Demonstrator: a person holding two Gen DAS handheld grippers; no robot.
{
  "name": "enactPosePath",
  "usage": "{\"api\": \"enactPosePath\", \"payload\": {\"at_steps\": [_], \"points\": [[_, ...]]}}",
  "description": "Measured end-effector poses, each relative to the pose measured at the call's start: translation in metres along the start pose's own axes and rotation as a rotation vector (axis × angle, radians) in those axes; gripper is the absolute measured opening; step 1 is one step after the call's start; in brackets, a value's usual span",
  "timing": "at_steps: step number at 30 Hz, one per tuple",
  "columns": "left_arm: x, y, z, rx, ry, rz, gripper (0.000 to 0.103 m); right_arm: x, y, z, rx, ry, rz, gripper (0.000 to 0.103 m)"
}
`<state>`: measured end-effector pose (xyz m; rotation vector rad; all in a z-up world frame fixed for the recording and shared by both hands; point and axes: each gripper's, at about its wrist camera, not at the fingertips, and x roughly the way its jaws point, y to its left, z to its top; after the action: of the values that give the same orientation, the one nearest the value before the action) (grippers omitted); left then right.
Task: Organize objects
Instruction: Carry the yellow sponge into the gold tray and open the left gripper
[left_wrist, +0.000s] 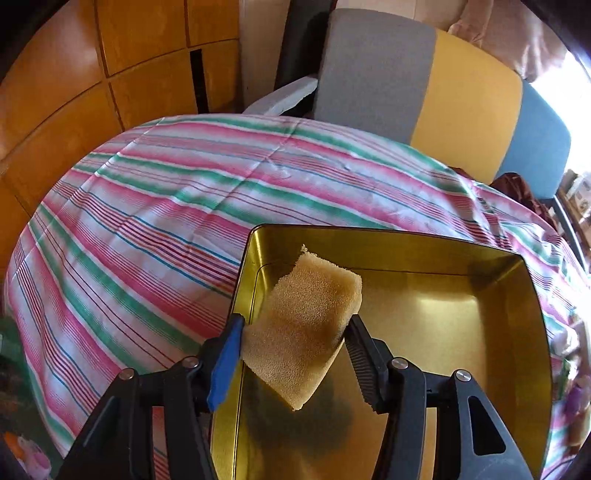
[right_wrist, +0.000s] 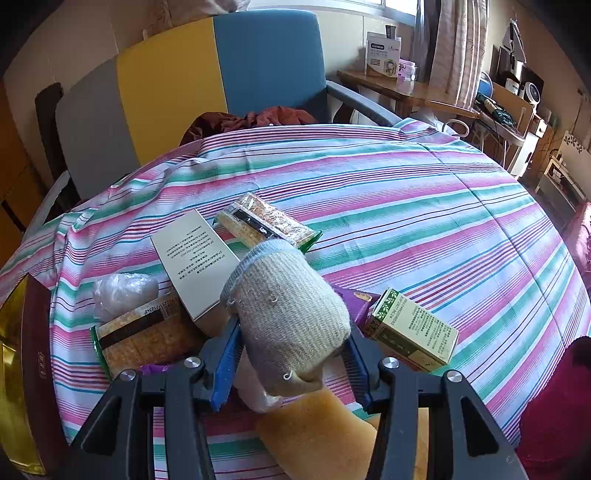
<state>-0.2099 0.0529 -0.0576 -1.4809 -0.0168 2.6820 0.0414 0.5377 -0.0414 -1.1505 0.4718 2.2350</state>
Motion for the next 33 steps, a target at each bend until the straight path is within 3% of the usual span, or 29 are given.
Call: {"api": "enactPosePath", "payload": {"at_steps": [7, 11, 14, 18, 21, 25, 29, 33], "points": [[0.014, -0.013, 0.011, 0.043, -0.029, 0.074, 0.059, 0.000, 0.002, -0.001, -0.004, -0.002, -0.002, 0.052], [0.012, -0.015, 0.015, 0.032, -0.031, 0.062, 0.067, 0.000, 0.002, -0.001, -0.003, -0.003, -0.004, 0.052], [0.002, -0.017, 0.013, 0.049, -0.054, 0.065, 0.069, -0.001, 0.002, -0.001, -0.004, -0.005, -0.004, 0.052], [-0.014, -0.016, 0.005, 0.082, -0.100, 0.092, 0.079, -0.001, 0.002, -0.001, -0.008, -0.005, -0.003, 0.052], [-0.010, -0.013, 0.008, 0.096, -0.092, 0.129, 0.078, -0.003, 0.003, -0.003, -0.016, -0.010, -0.005, 0.052], [-0.025, -0.010, 0.009, 0.070, -0.127, 0.114, 0.077, -0.005, 0.003, -0.002, -0.014, -0.021, -0.014, 0.052], [-0.051, -0.008, -0.005, 0.074, -0.165, 0.094, 0.079, -0.011, 0.001, 0.000, -0.004, -0.057, -0.020, 0.052], [-0.077, -0.012, -0.043, 0.114, -0.199, 0.079, 0.082, -0.023, 0.004, 0.001, -0.012, -0.115, -0.008, 0.052]]}}
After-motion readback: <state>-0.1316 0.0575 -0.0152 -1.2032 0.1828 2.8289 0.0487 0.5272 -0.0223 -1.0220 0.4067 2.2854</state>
